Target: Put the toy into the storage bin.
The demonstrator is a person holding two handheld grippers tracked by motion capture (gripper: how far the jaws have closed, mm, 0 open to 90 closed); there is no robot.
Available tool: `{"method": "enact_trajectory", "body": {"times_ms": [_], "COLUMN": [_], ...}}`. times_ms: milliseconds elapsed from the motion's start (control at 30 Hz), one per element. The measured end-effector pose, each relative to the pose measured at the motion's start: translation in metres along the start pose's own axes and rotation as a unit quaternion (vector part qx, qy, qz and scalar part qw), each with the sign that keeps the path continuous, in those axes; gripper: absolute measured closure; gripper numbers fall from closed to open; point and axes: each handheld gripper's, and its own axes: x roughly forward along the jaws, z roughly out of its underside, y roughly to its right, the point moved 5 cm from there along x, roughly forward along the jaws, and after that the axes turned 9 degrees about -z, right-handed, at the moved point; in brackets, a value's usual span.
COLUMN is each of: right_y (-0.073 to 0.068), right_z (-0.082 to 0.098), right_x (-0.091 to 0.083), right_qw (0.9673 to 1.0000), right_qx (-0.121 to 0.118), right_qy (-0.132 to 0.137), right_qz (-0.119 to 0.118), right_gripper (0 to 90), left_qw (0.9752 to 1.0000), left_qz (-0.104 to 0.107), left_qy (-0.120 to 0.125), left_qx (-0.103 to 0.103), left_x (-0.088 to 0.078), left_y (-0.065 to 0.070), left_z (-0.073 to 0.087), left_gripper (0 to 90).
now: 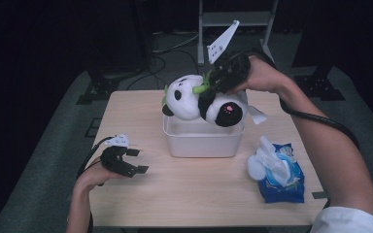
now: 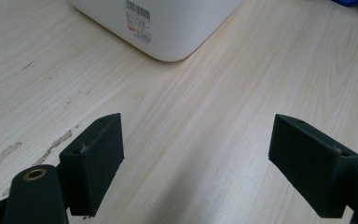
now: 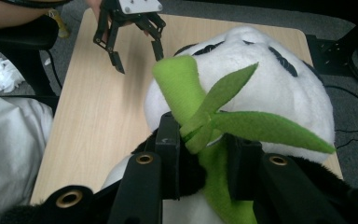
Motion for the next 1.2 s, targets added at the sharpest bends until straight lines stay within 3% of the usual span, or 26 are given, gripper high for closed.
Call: {"method": "enact_trajectory", "body": {"times_ms": [367,567,1200], "right_y": [0.018,0.031,0.044], "right_z": [0.006,0.020,0.051], "right_x": [0.016,0.033,0.073], "right_qw": [0.9999,0.9996,0.9983], "right_qx": [-0.002,0.008,0.022], "right_qy": [-0.012,-0.016,-0.020], "right_qz": [-0.011,-0.023,-0.049], "right_gripper": [69.8,69.7,69.4], "left_qw": [1.0000,1.0000,1.0000], "left_qz": [0.000,0.000,0.003], "left_qy": [0.002,0.002,-0.004], "left_qx": [-0.002,-0.003,-0.001], "left_x": [0.000,0.000,0.002], "left_y": [0.000,0.000,0.001], "left_z": [0.000,0.001,0.001], "left_gripper": [16.7,16.7,16.7]}}
